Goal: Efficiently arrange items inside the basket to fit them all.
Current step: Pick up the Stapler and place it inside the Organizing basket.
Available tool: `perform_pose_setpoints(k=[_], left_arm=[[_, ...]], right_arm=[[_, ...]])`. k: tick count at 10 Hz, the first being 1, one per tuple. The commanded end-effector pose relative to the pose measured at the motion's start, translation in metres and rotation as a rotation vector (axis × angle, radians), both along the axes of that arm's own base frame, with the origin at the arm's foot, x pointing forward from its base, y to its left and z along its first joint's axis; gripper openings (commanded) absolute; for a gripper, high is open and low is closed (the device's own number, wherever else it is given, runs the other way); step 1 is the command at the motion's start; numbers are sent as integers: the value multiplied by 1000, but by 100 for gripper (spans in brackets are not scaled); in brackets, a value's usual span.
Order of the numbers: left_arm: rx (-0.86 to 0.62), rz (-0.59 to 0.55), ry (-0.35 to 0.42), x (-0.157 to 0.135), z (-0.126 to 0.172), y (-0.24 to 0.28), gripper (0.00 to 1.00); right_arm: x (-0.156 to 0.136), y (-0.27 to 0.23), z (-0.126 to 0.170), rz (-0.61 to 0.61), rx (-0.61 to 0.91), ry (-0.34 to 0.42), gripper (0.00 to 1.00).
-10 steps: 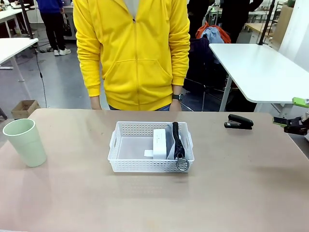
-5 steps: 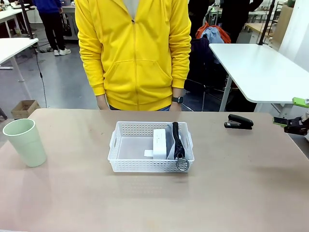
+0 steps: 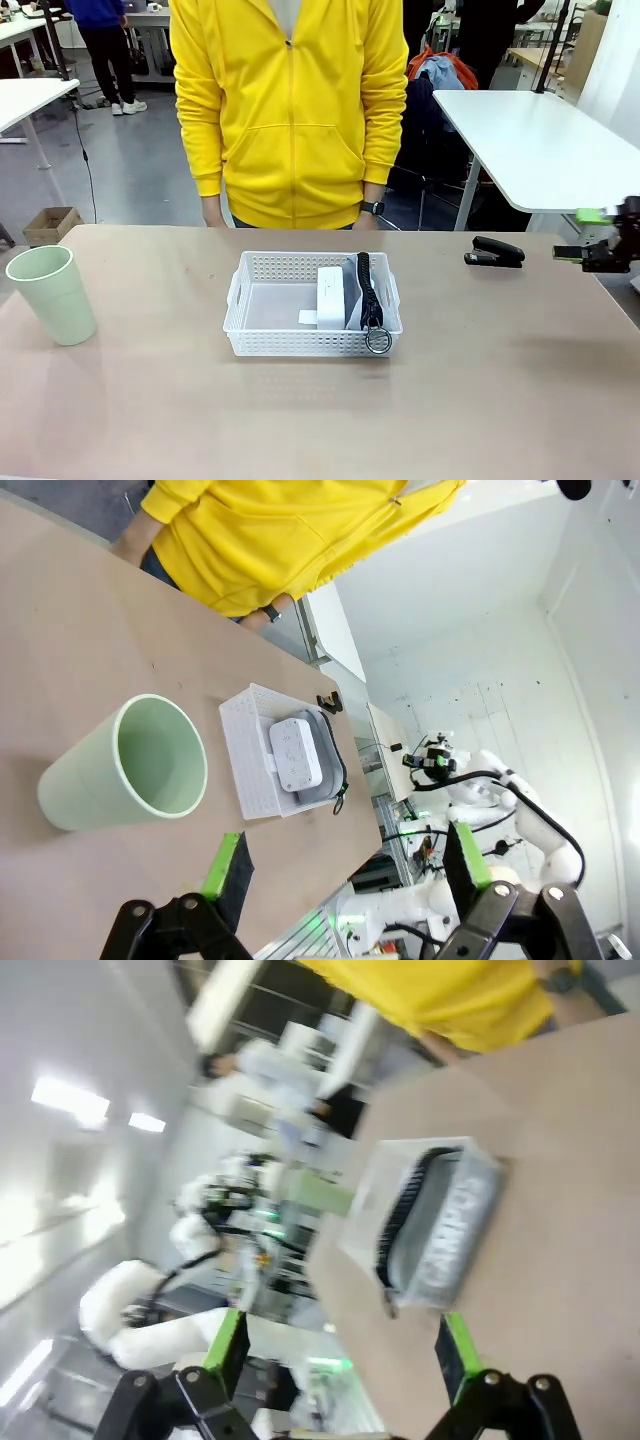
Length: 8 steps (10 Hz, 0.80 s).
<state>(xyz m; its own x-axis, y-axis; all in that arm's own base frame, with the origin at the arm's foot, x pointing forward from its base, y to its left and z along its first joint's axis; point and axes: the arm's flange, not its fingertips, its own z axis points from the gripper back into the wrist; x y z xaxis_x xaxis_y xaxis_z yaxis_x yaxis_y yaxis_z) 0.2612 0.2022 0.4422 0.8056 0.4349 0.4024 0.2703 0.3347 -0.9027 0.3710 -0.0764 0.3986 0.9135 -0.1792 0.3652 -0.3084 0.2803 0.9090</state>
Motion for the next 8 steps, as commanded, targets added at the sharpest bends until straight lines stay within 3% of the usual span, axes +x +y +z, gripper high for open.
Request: perform_pose_setpoints(k=[1,4,6,8], left_arm=[[-11,2,-32,0,0,-1,100],[-11,2,-32,0,0,-1,100],[-11,2,-32,0,0,-1,100],[-11,2,-32,0,0,-1,100]], right_arm=[[33,30,56,32,-408,171,100],[101,74,82,-141,-986,370,100],[144,97,81,-202,-1290,502,100],[172,92,71,-154,-1359,560,100]])
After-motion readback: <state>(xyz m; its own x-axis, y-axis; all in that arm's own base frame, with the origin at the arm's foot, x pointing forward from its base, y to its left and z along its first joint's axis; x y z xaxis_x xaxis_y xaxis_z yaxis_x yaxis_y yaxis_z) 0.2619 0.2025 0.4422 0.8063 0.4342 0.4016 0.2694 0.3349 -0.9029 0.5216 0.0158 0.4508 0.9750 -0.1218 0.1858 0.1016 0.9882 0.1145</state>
